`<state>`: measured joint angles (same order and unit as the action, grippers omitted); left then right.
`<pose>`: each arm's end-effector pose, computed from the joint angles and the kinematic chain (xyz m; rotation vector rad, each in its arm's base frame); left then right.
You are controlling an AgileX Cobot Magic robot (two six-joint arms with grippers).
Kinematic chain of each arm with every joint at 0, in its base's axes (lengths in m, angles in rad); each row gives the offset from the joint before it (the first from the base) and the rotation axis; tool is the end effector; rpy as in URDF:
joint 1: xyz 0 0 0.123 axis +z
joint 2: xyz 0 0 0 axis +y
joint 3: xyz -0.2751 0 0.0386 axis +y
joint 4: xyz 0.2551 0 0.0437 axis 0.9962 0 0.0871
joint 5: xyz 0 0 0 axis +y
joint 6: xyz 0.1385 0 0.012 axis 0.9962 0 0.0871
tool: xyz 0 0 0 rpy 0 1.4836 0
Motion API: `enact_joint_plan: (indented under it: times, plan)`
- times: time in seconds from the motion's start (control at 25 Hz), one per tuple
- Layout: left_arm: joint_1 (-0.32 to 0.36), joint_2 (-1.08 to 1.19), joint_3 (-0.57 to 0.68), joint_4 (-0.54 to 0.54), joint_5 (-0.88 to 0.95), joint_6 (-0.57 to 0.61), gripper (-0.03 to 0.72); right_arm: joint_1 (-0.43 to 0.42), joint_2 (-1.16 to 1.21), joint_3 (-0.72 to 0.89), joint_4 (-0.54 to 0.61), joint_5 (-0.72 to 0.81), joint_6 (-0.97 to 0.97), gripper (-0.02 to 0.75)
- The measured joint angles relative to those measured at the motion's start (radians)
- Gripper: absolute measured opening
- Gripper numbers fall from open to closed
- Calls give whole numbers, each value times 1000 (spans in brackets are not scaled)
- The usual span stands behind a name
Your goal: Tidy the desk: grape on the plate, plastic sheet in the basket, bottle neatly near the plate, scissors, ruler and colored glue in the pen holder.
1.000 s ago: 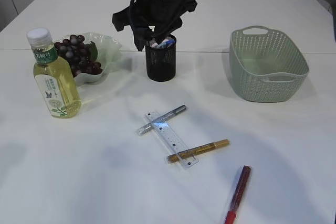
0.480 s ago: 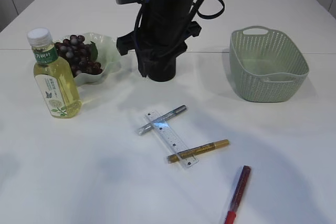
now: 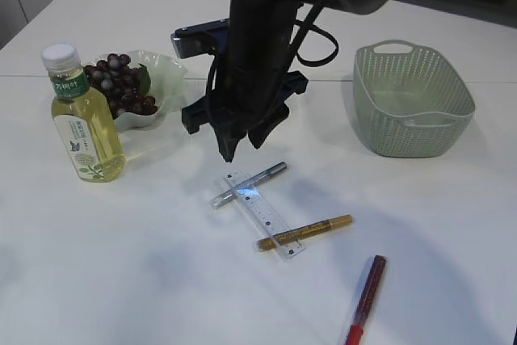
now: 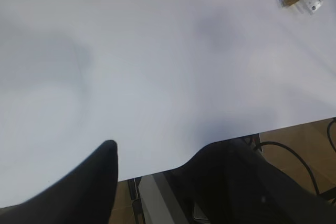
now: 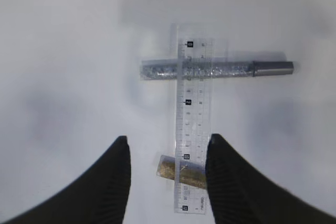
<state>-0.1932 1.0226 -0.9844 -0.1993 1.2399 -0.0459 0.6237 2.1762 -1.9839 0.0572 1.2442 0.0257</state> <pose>0.1888 -0.0635 0.2853 0.1643 2.7645 -0.3406 0.3832 0.2850 0.1859 -0.8499 2.8187 0.1829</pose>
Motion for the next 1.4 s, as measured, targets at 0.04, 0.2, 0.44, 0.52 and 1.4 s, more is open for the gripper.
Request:
enact_joint_plan:
  times: [0.04, 0.2, 0.44, 0.52, 1.4]
  plan:
    - [0, 0, 0, 0, 0, 0, 477, 0, 0, 4, 0, 0, 0, 377]
    - [0, 0, 0, 0, 2, 0, 477, 0, 27, 10, 0, -2, 5, 377]
    - [0, 0, 0, 0, 2, 0, 477, 0, 55, 12, 7, -5, 16, 421]
    - [0, 0, 0, 0, 2, 0, 477, 0, 57, 12, 7, -6, 20, 430]
    - [0, 0, 0, -1, 2, 0, 477, 0, 136, 12, -57, -15, 24, 459]
